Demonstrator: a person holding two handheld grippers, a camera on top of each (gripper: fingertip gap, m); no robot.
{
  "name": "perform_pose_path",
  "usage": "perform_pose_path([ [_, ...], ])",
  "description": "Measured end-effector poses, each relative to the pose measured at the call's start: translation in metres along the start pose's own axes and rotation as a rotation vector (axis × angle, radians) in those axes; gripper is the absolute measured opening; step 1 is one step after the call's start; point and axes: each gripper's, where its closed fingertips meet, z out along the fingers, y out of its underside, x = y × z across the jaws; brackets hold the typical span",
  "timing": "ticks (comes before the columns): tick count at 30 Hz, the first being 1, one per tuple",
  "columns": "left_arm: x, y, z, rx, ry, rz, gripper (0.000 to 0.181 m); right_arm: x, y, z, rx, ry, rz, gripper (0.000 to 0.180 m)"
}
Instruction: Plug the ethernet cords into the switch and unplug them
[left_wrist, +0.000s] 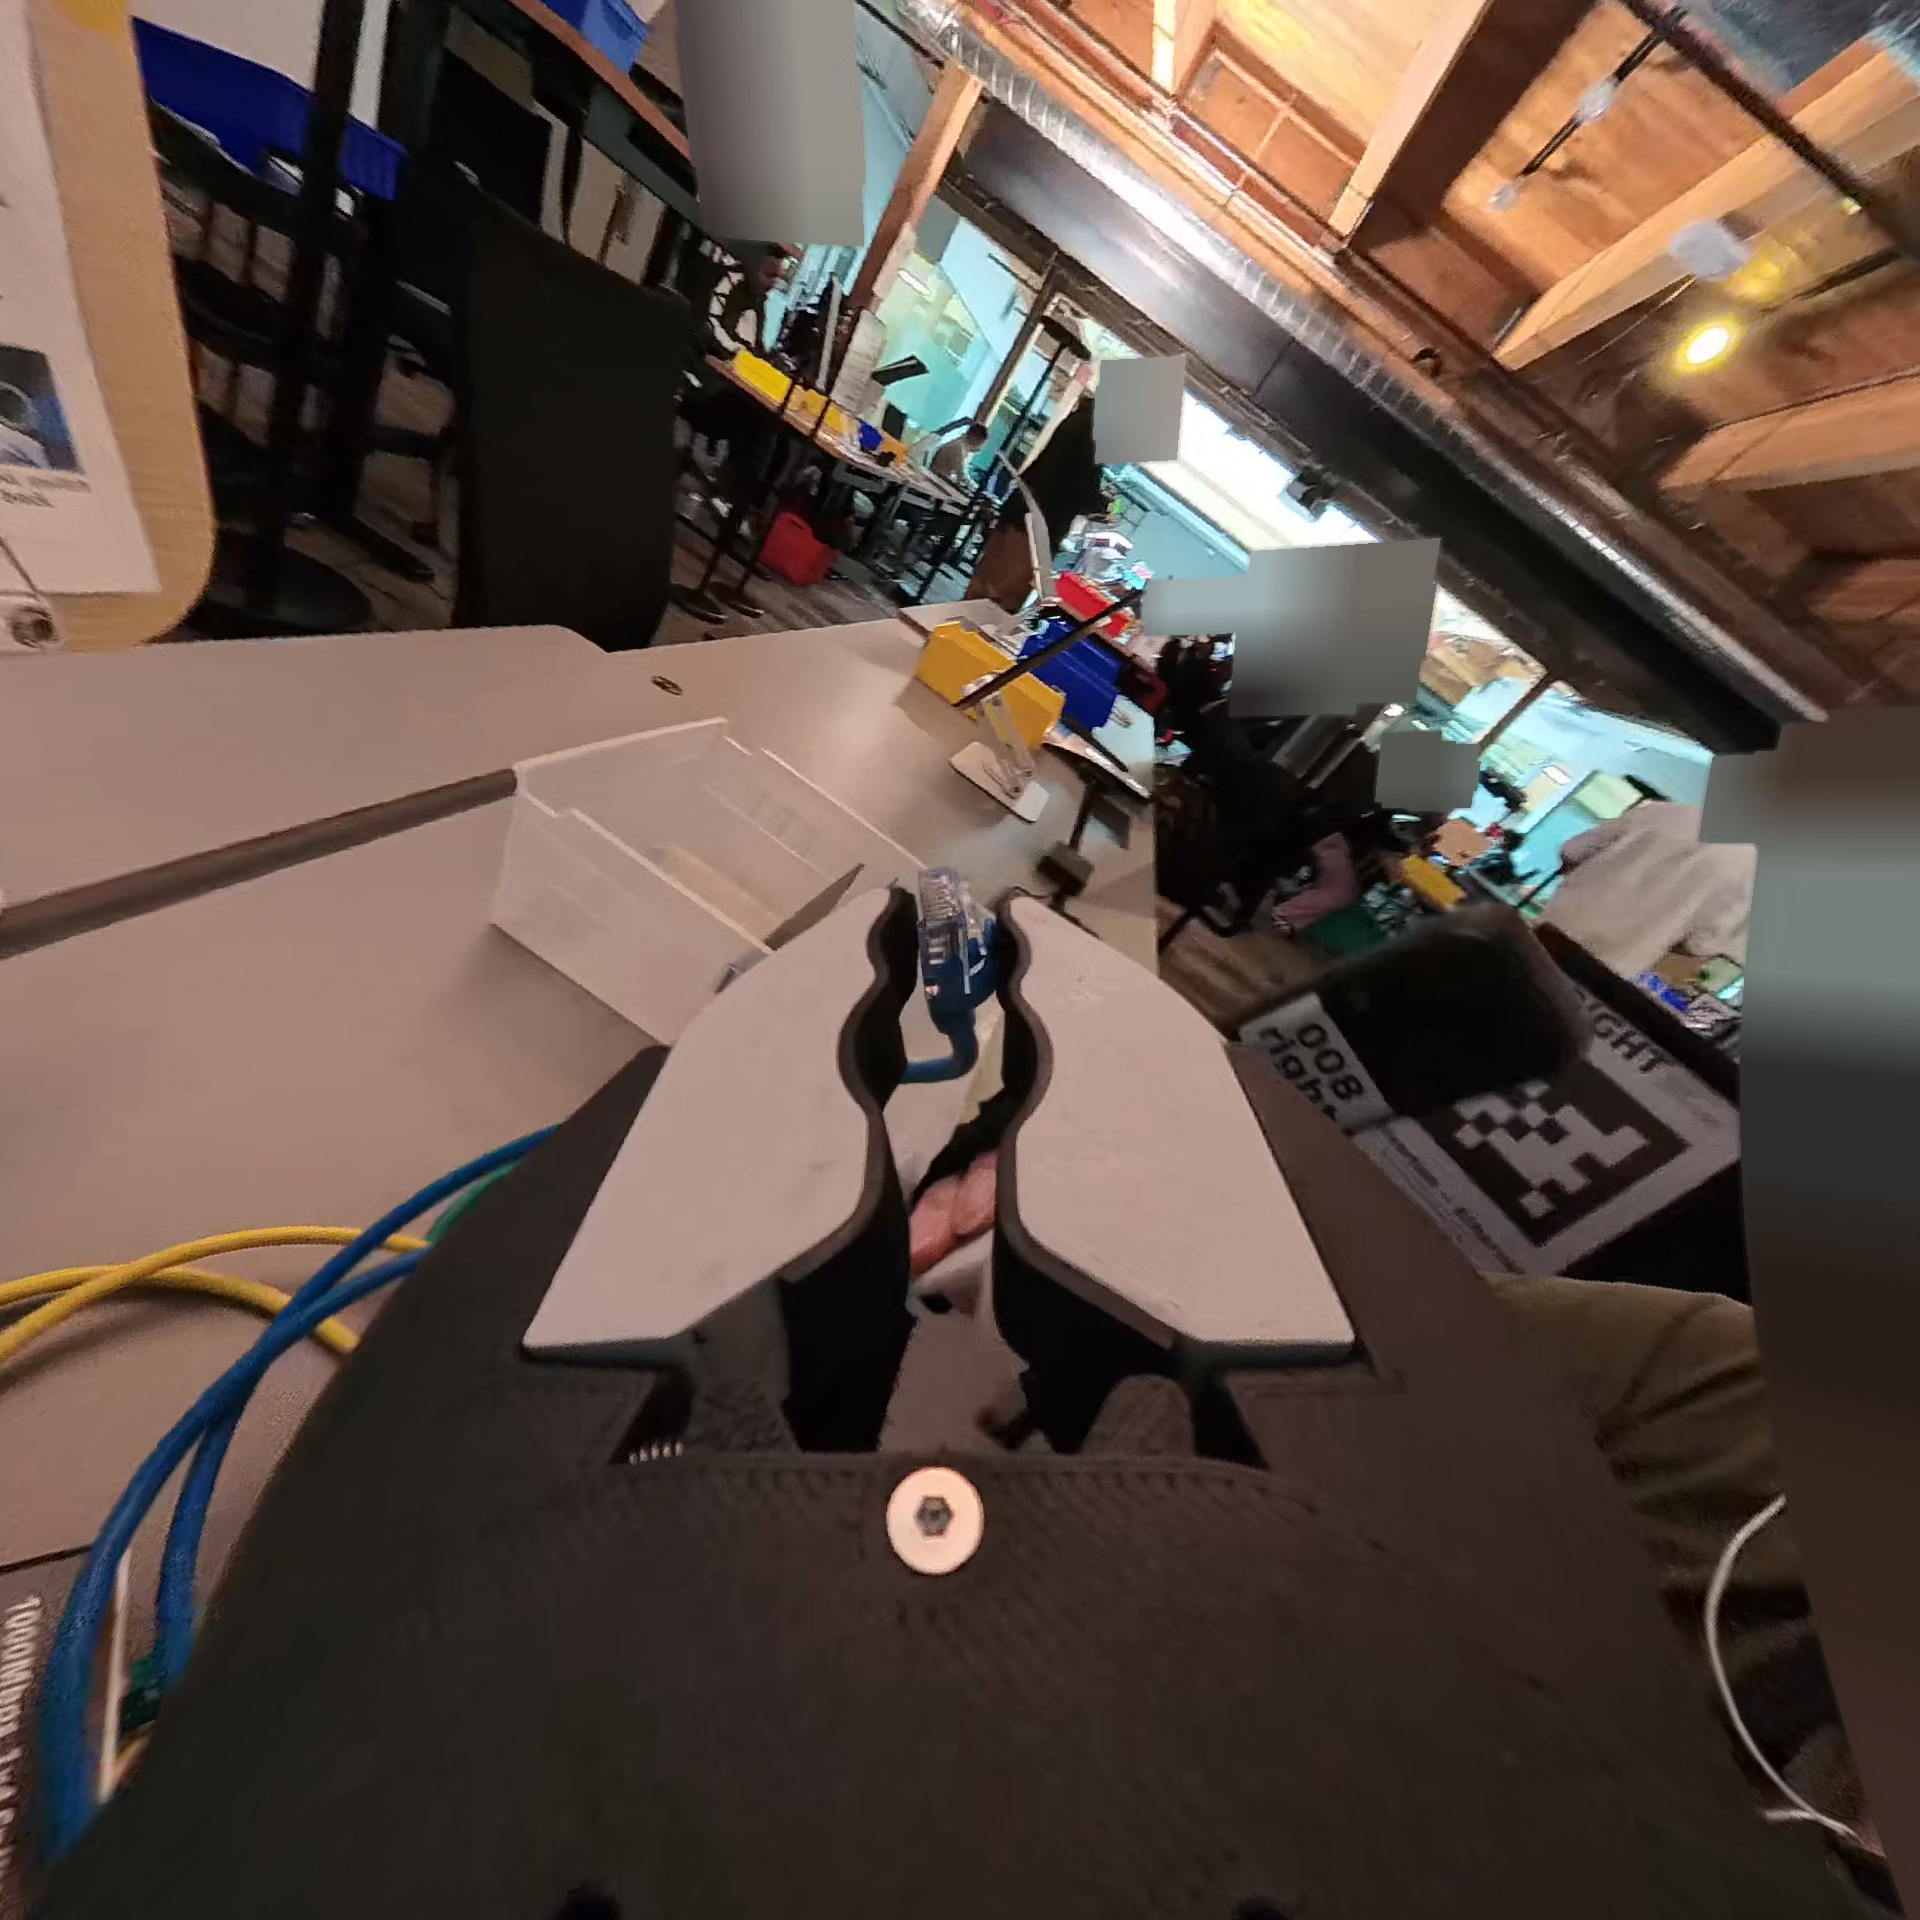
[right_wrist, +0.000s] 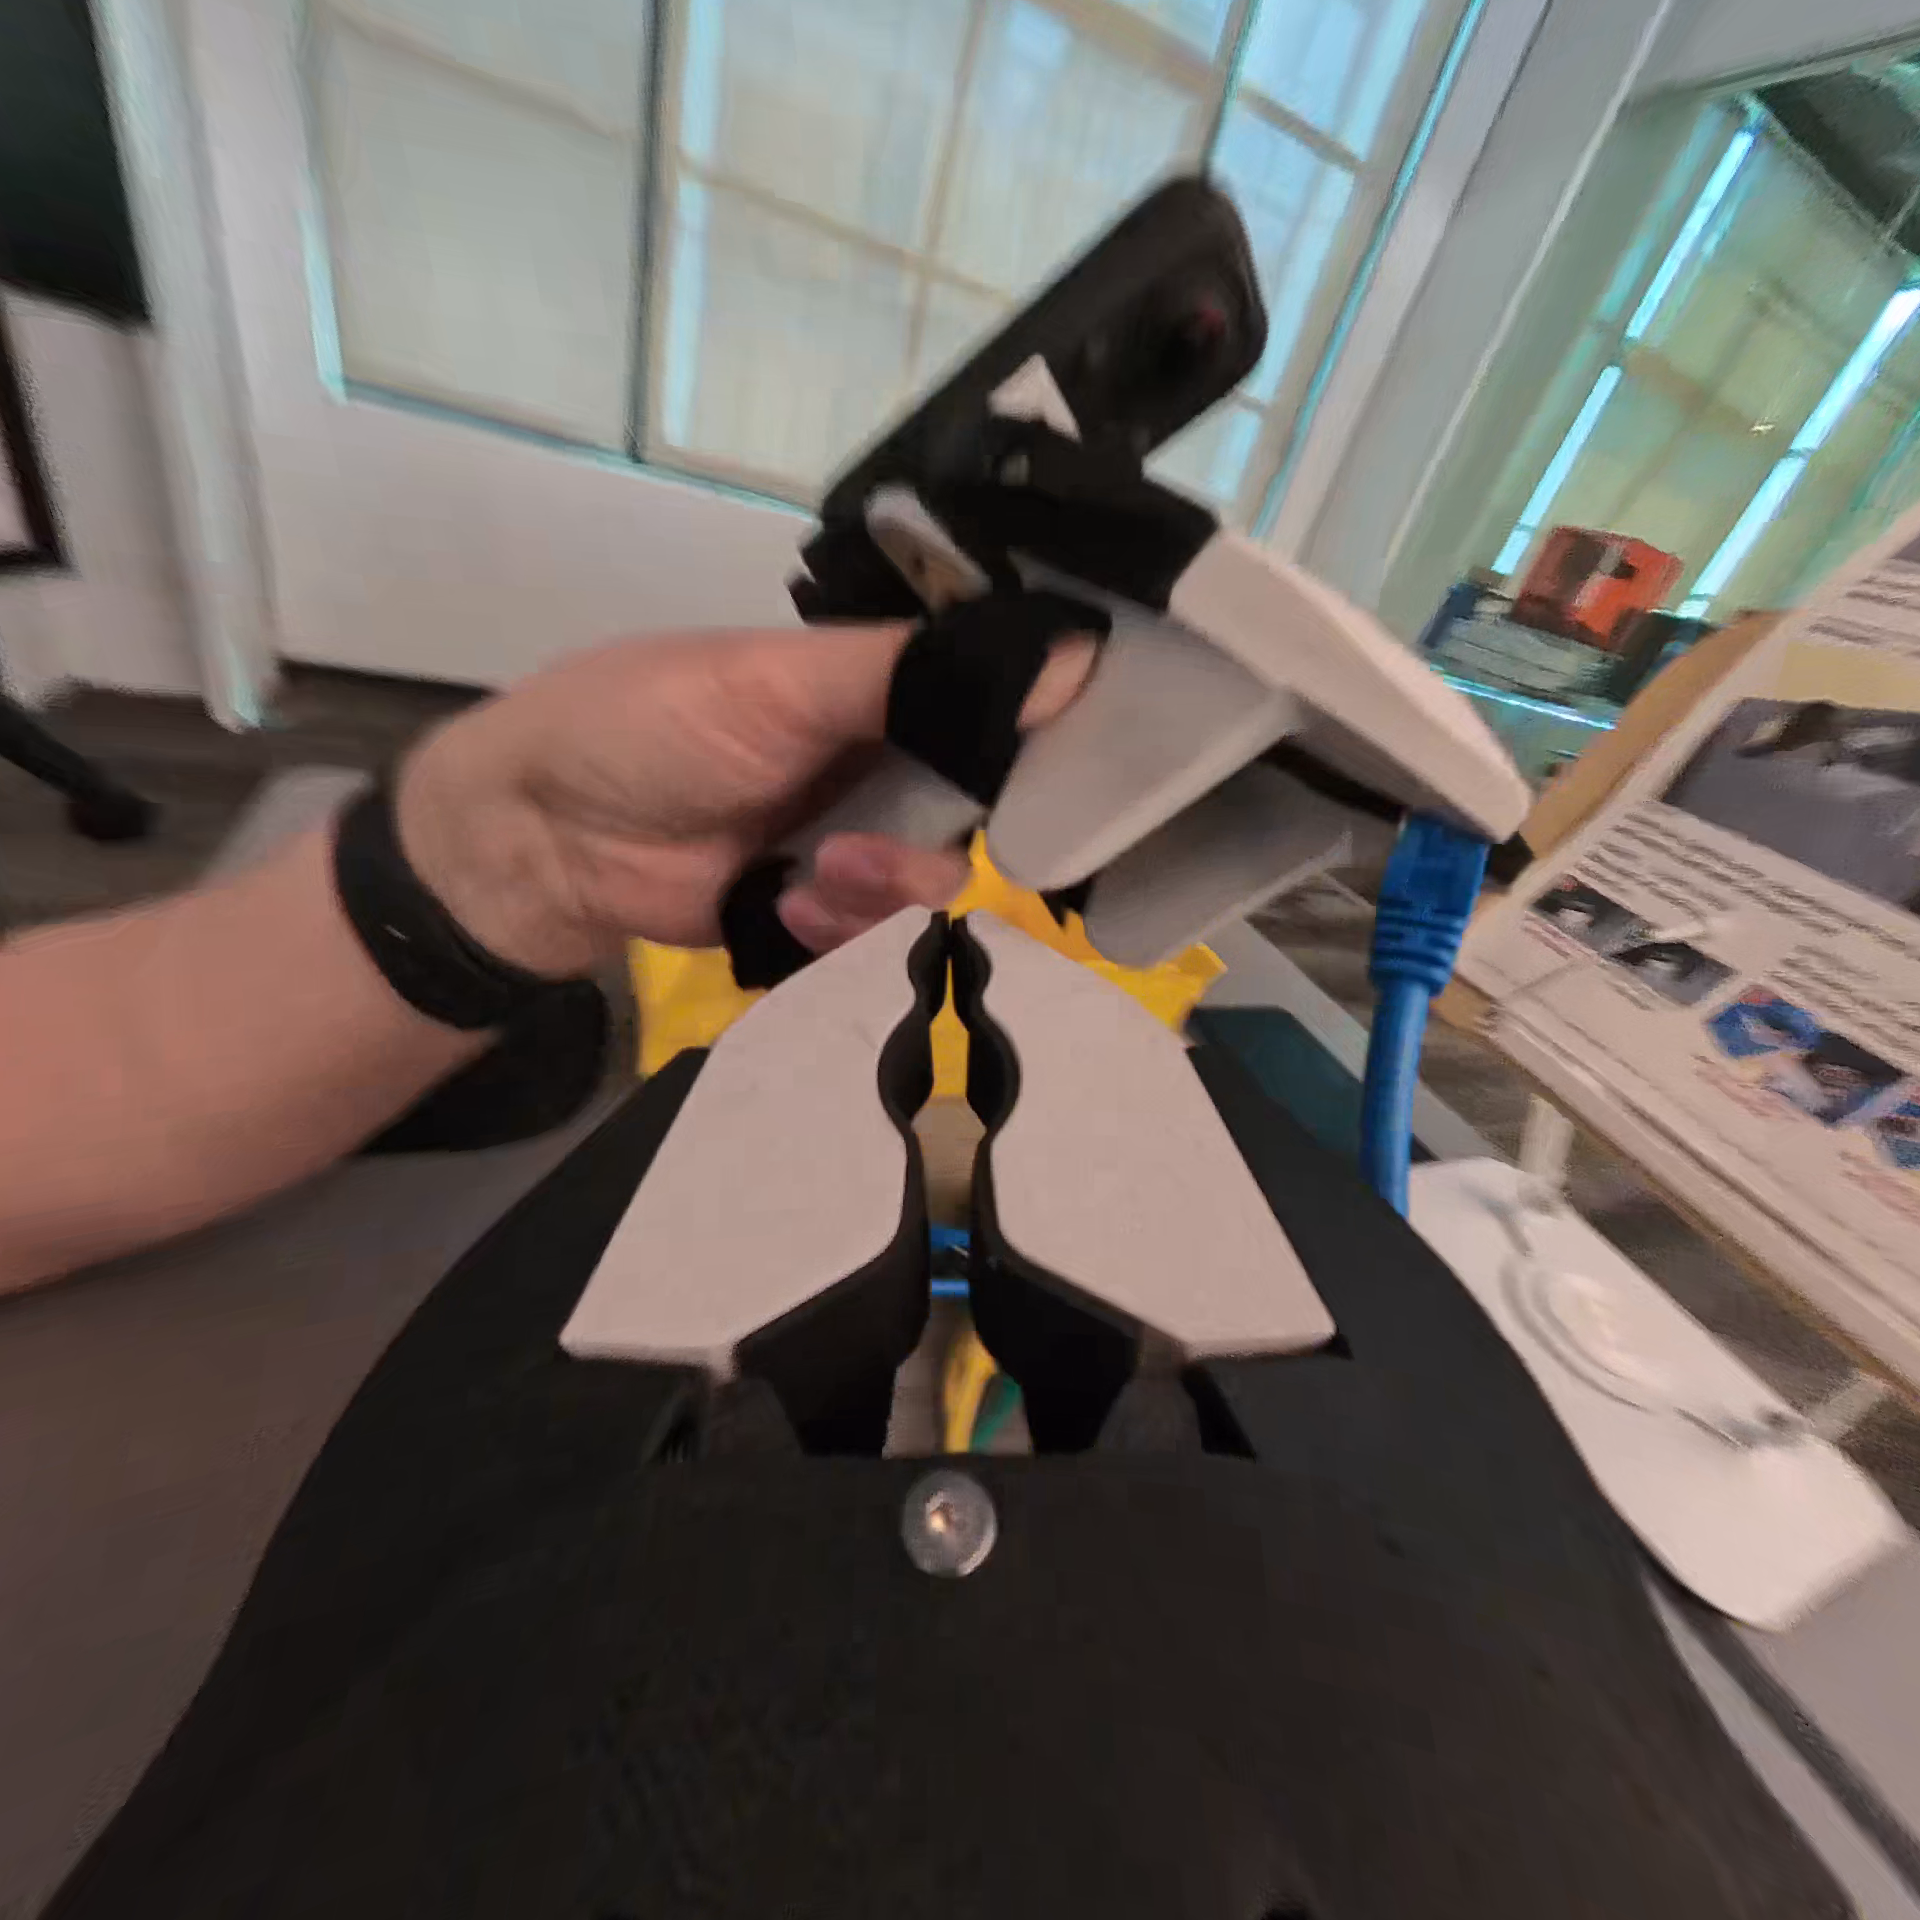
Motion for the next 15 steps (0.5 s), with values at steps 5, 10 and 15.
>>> perform_pose_path([
  [5, 0.015, -0.005, -0.003, 0.026, 0.021, 0.028, 0.014, 0.004, 0.024, 0.013, -0.057, 0.151, -0.061, 0.004],
  [10, 0.043, 0.003, 0.009, 0.013, 0.184, -0.048, 0.014, 0.033, 0.035, 0.007, 0.014, 0.345, 0.014, 0.029],
  [15, 0.044, 0.008, 0.017, 0.002, 0.216, -0.075, 0.013, 0.065, -0.021, -0.047, 0.385, 0.474, -0.092, 0.033],
])
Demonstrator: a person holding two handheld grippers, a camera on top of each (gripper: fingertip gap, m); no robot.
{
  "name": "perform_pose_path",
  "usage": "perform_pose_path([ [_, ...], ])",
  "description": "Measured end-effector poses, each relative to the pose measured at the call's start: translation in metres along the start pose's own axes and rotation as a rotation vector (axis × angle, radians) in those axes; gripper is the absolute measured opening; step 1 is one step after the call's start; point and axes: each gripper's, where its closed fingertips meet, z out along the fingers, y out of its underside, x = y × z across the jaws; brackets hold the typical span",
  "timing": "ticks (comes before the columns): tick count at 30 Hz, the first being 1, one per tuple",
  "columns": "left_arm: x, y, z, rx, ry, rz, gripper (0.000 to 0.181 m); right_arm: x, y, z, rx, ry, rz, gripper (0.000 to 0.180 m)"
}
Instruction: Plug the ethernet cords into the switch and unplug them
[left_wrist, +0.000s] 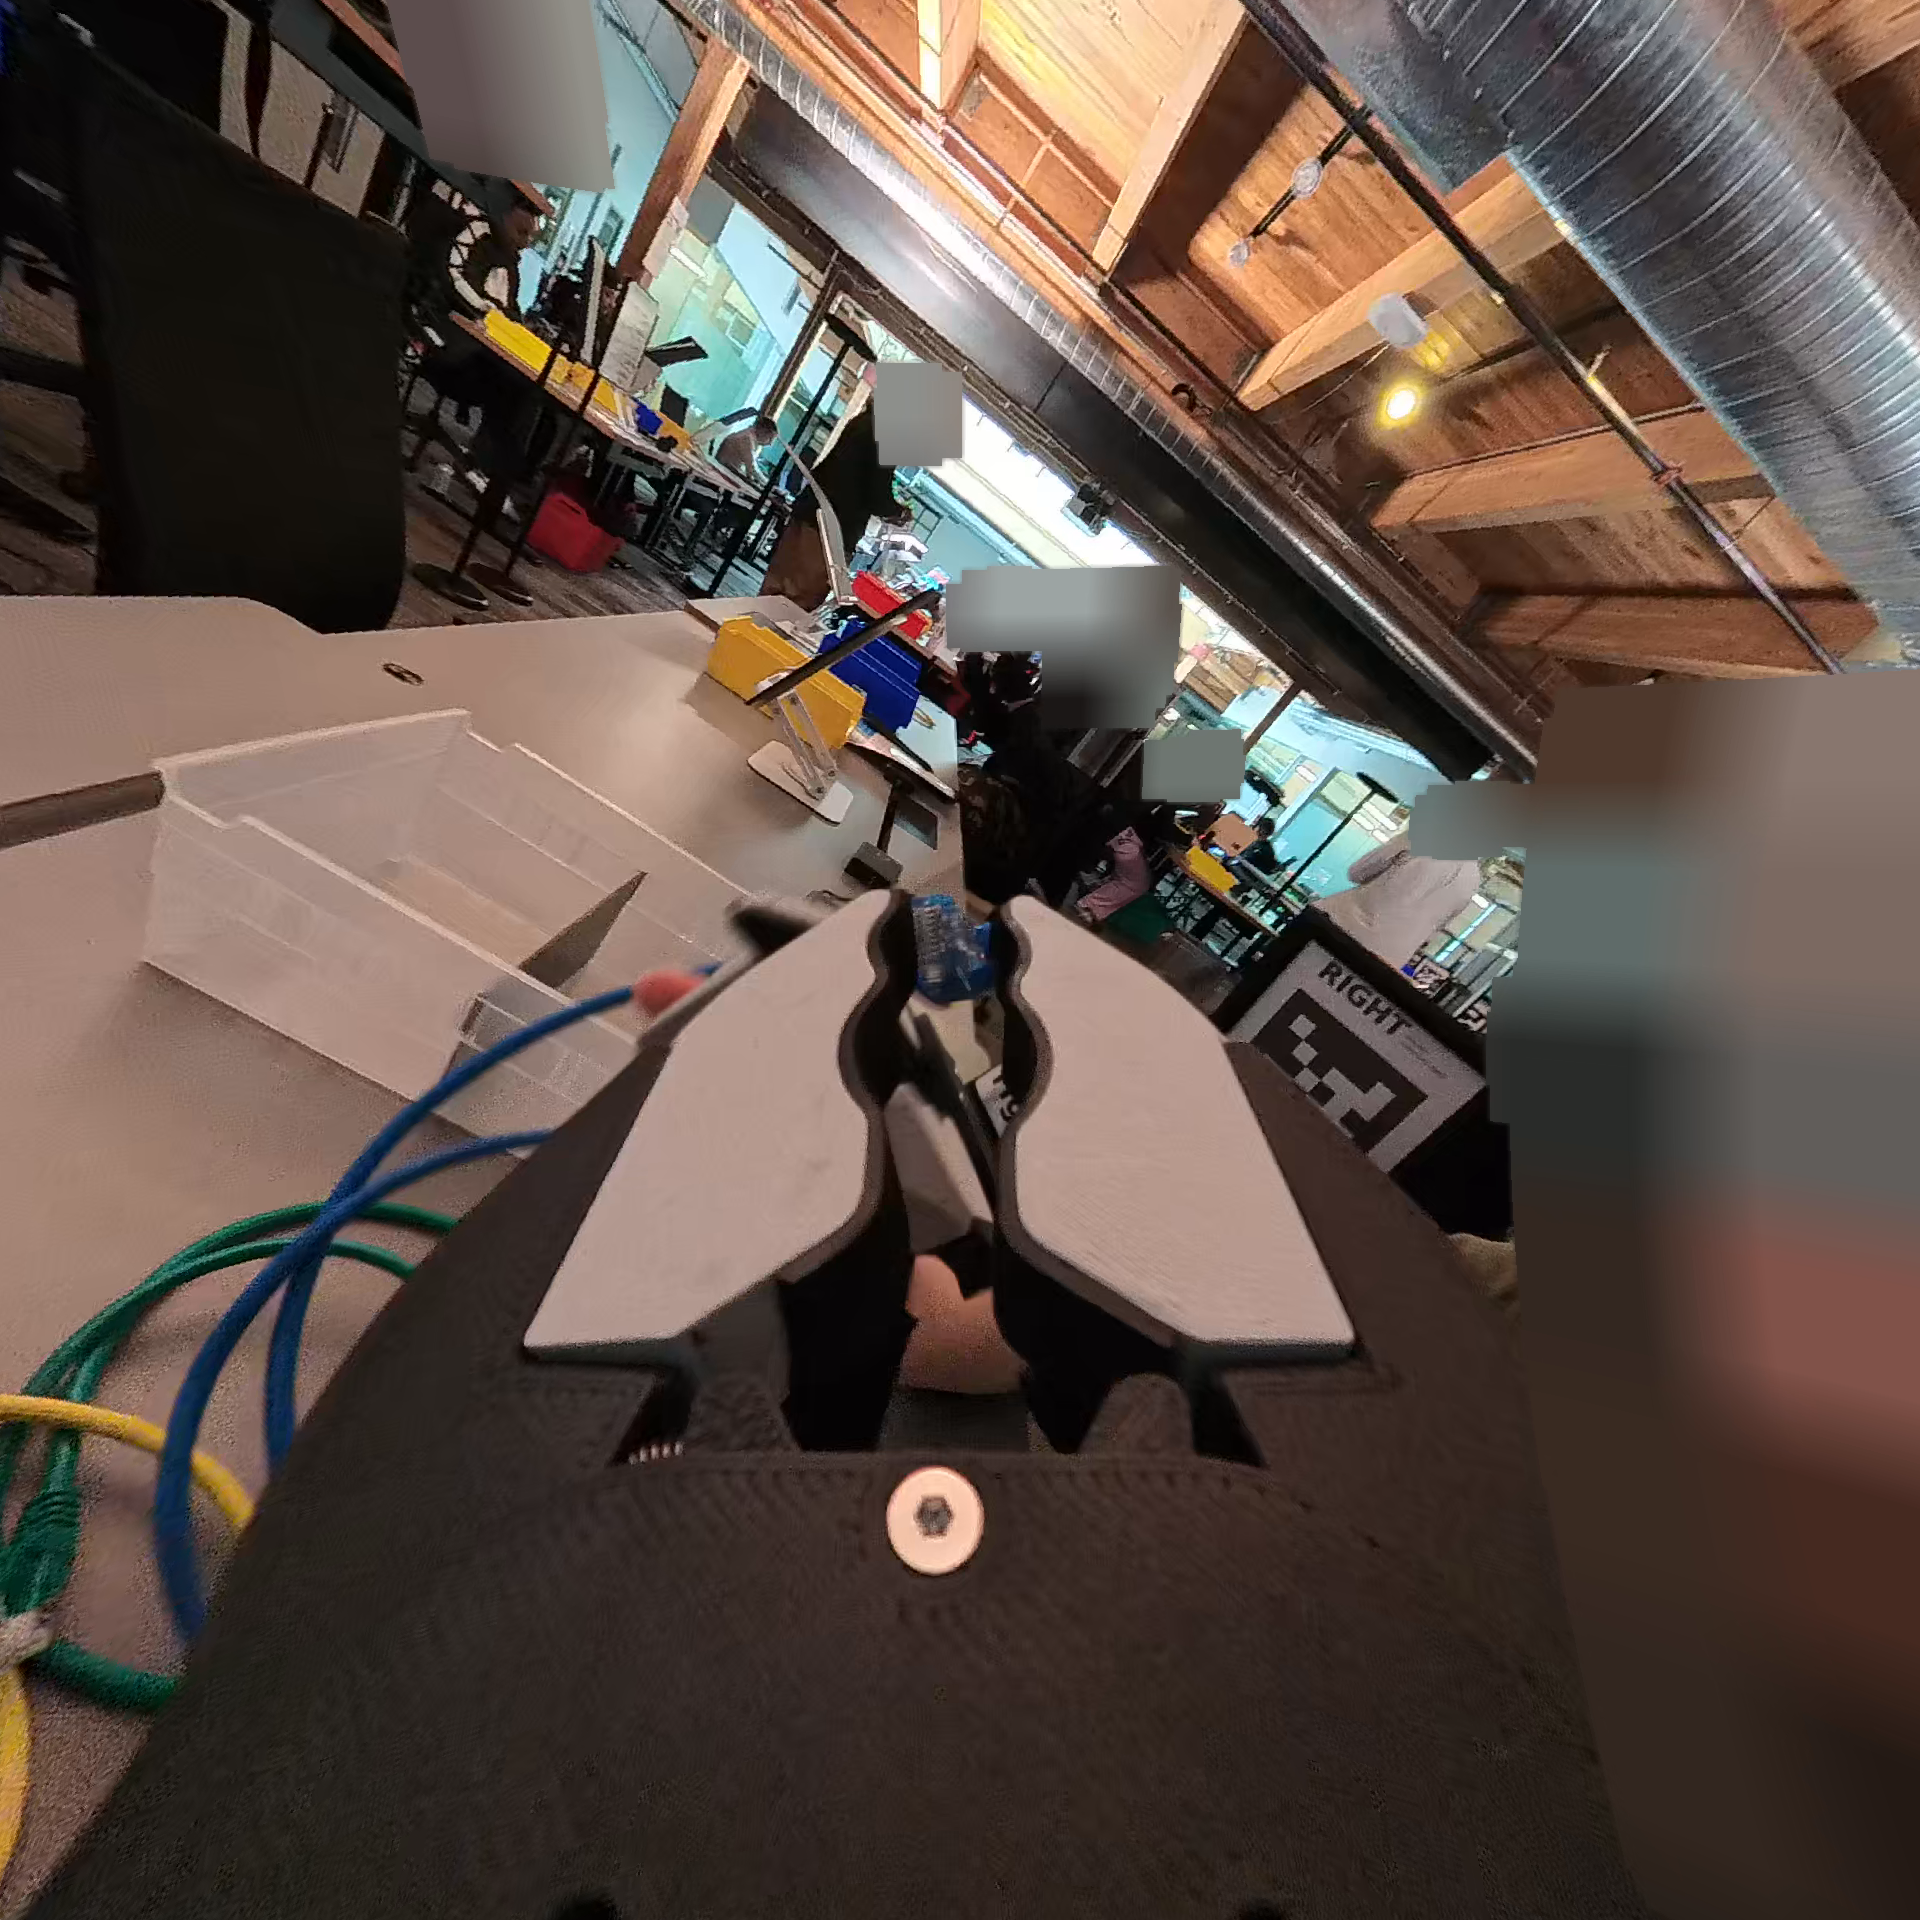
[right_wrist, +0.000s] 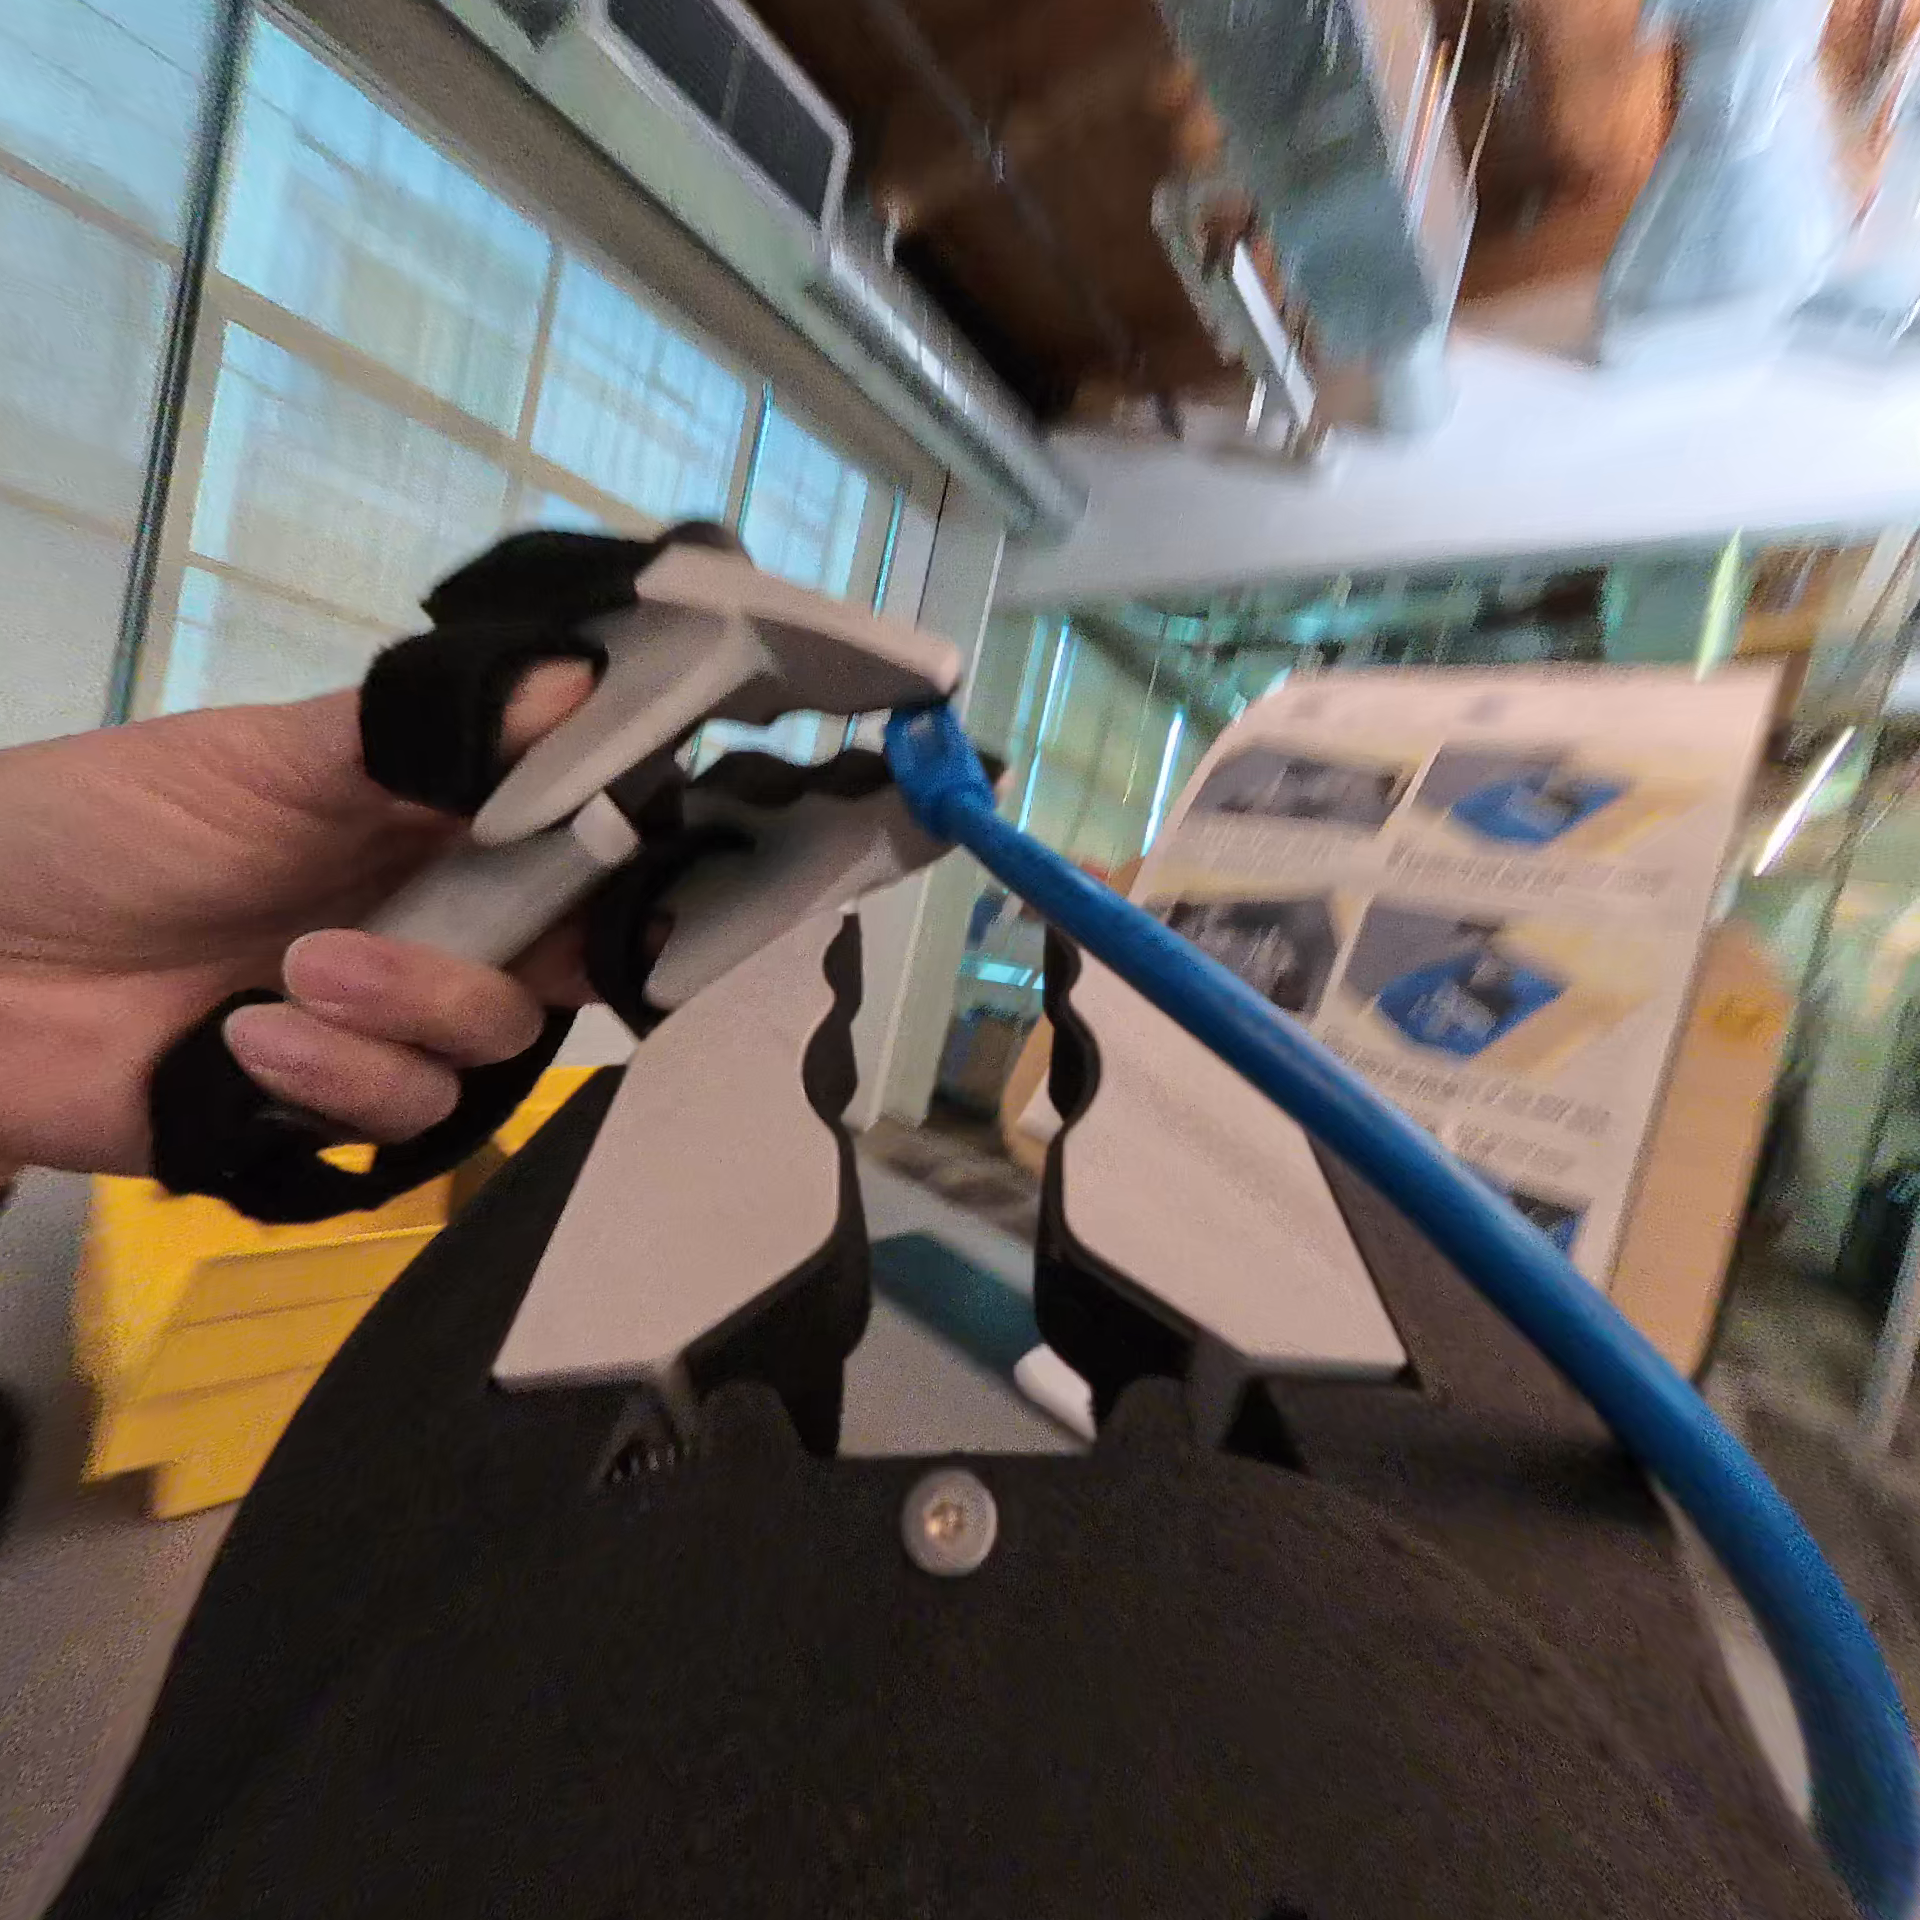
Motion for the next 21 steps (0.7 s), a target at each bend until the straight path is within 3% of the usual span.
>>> perform_pose_path([
  [2, 0.000, -0.001, -0.001, 0.006, 0.020, -0.019, 0.014, 0.007, -0.018, -0.005, 0.082, 0.004, -0.177, 0.042],
  [5, 0.000, -0.003, -0.003, 0.017, 0.034, -0.029, 0.013, 0.001, -0.029, -0.009, 0.123, -0.073, -0.330, 0.037],
  [11, 0.003, -0.007, -0.010, 0.011, 0.031, -0.010, 0.013, -0.014, -0.034, -0.012, 0.114, -0.264, -0.269, 0.032],
  [15, 0.001, -0.005, -0.008, 0.001, 0.033, -0.015, 0.014, -0.006, -0.036, -0.012, 0.102, -0.220, -0.298, 0.020],
  [21, 0.014, -0.009, -0.013, 0.002, 0.076, -0.003, 0.013, 0.002, -0.024, -0.005, 0.001, -0.177, -0.379, 0.024],
])
